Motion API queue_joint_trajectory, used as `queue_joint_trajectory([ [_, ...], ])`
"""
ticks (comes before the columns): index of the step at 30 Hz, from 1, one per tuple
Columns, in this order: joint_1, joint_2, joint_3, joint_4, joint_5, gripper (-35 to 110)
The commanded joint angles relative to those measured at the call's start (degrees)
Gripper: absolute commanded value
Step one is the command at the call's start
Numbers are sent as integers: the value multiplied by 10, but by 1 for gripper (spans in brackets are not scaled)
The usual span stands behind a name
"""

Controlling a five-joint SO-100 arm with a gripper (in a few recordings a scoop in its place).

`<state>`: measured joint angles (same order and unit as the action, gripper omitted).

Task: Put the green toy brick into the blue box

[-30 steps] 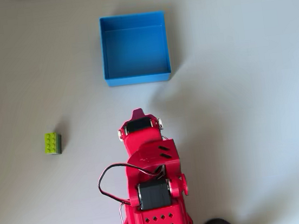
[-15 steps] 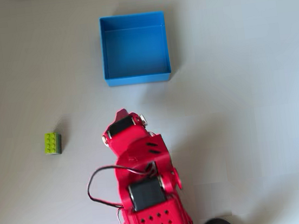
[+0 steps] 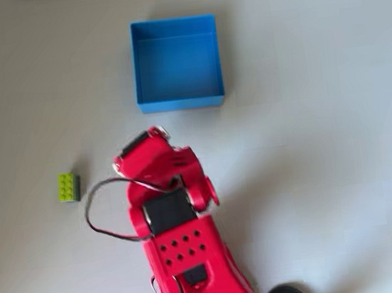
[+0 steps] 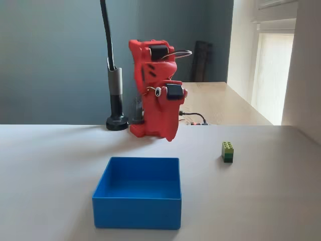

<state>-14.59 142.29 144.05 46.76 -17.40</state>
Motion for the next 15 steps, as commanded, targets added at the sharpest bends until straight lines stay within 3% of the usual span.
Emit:
queue_joint_trajectory([
  [1, -21, -46, -83, 2, -20, 0],
  [12, -87, -188, -259, 115, -79, 0],
  [15, -96, -229, -309, 144, -100, 13],
])
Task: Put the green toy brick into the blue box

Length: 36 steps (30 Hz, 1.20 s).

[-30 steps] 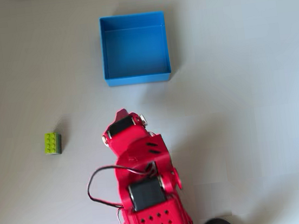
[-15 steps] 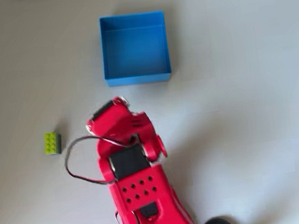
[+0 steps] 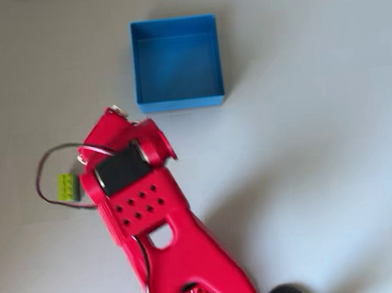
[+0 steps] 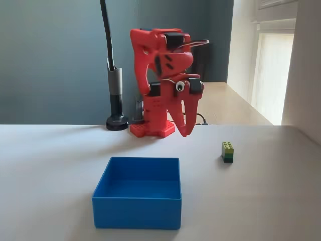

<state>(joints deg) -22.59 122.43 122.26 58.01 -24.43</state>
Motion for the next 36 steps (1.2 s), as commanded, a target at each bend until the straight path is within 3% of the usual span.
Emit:
queue_joint_trajectory([
  [1, -16, -44, -105, 40, -40, 19],
  [14, -68, -171, -214, 132, -187, 30],
  [36, -206, -307, -265, 200, -185, 32],
])
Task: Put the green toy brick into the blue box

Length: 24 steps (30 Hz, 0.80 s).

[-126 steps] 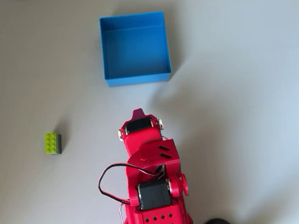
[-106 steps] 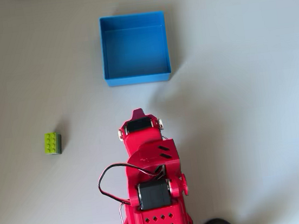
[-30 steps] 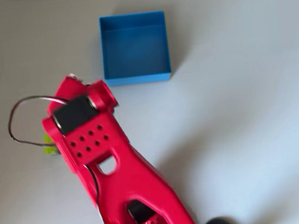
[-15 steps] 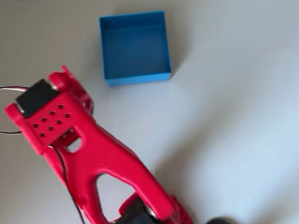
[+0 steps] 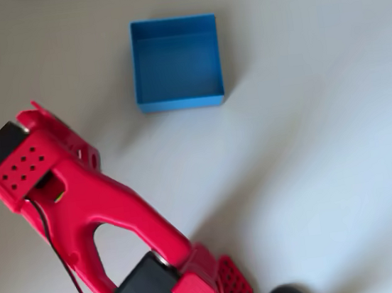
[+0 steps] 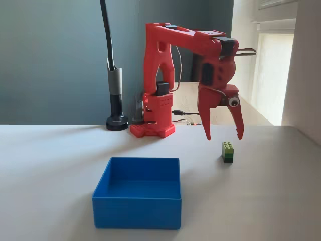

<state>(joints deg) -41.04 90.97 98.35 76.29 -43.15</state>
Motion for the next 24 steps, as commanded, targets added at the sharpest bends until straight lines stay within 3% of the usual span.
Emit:
queue_joint_trajectory([
  [1, -24, 5, -25, 18, 4, 33],
  [24, -41, -8, -16, 16, 25, 36],
])
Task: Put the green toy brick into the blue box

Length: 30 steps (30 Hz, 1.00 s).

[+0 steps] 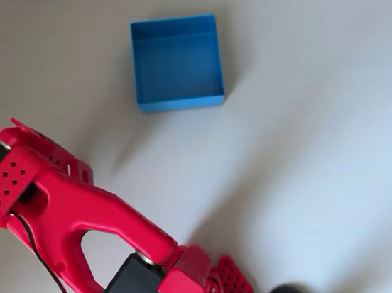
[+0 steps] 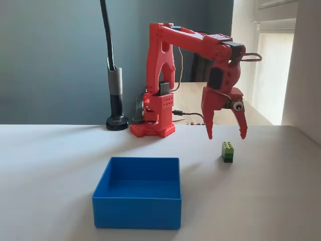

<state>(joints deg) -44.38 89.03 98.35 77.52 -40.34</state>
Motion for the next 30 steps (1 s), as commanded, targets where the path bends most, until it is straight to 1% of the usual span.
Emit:
queue_joint_trajectory([
  [1, -6, 11, -17, 4, -3, 35],
  [12, 11, 6, -4, -22, -1, 35],
  [25, 15, -106, -56, -22, 16, 33],
  [30, 10, -119, -60, -35, 25, 28],
])
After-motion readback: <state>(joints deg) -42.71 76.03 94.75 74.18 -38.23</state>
